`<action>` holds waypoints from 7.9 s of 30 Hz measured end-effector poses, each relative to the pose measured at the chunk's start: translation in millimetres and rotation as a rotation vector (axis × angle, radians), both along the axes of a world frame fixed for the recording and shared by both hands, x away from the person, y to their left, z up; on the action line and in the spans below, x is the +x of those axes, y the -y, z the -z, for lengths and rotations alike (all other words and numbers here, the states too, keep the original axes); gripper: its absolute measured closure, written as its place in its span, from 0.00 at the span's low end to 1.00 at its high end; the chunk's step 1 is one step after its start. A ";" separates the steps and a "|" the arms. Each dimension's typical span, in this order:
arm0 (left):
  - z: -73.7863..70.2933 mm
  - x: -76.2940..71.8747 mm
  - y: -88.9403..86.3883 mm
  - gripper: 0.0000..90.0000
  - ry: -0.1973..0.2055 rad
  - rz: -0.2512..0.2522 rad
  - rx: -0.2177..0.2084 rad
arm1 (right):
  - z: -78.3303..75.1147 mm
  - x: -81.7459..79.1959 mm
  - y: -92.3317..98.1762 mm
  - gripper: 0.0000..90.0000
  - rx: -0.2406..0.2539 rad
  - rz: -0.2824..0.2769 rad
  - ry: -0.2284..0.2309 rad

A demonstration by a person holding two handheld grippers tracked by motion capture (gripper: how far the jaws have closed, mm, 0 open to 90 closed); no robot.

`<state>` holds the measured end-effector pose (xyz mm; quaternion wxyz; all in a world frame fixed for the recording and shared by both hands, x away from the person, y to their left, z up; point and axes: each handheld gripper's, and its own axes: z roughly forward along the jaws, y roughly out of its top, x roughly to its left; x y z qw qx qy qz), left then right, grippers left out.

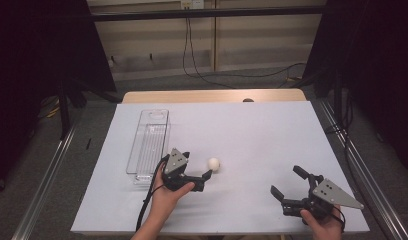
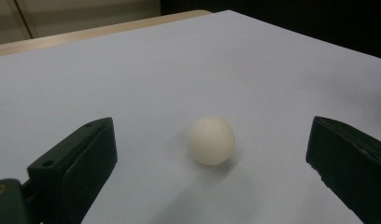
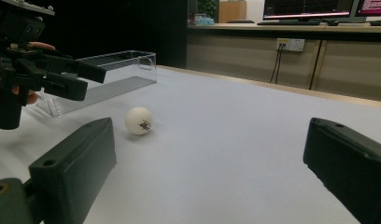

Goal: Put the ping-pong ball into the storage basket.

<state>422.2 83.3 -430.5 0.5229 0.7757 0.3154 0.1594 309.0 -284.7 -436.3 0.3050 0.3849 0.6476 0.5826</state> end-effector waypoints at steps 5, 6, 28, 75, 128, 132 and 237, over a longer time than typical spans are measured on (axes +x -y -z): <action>-0.3 0.9 2.6 0.02 -0.005 -0.001 0.008 | -0.2 -0.1 0.1 0.02 -0.001 -0.001 0.000; -0.1 1.3 3.1 0.02 -0.007 0.003 0.004 | -0.1 0.2 -0.1 0.02 0.002 0.003 0.003; 1.8 6.7 9.5 0.02 -0.028 -0.001 0.028 | -0.3 -0.1 0.3 0.02 0.001 0.002 0.001; 11.1 20.5 20.9 0.03 -0.073 -0.014 0.063 | 0.4 1.0 -0.7 0.02 -0.003 -0.007 -0.002; 20.1 35.9 38.1 0.03 -0.148 -0.004 0.143 | 0.0 0.8 -0.3 0.02 0.000 -0.009 -0.002; 20.7 36.4 38.7 0.03 -0.149 -0.008 0.142 | 0.1 0.9 -0.3 0.02 -0.001 -0.010 -0.002; 26.5 46.8 52.9 0.56 -0.213 0.049 0.218 | 0.0 0.9 1.1 0.03 0.000 -0.020 0.000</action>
